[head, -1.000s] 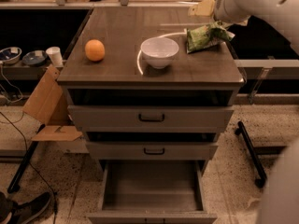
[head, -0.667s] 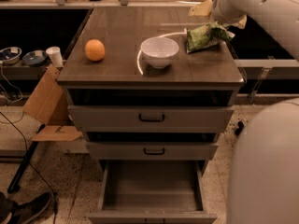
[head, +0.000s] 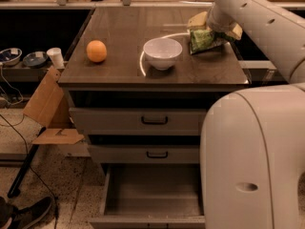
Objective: Place green jalapeno chip bag into bottom drawer
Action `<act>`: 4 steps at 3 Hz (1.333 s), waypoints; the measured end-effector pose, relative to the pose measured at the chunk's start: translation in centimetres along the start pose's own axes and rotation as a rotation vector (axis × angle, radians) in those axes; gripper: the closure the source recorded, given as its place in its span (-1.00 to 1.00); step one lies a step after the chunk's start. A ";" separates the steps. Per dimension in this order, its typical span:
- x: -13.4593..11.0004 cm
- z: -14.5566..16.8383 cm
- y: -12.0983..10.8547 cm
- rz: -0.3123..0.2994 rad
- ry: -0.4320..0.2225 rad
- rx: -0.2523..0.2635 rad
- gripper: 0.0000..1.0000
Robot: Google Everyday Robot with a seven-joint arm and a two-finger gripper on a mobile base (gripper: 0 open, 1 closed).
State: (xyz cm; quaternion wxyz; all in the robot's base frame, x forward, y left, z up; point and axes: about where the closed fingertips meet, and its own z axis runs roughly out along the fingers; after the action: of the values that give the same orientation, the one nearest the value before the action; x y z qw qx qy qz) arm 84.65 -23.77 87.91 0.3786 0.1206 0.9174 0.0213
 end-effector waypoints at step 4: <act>1.2 3.0 0.9 -0.089 0.073 0.023 -0.02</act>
Offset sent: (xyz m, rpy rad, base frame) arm 0.0328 0.0200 -0.0292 -0.0357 0.1066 0.0197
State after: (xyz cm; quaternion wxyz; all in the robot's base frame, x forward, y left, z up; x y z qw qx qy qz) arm 86.08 -22.77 85.09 0.3439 0.0832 0.9353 -0.0016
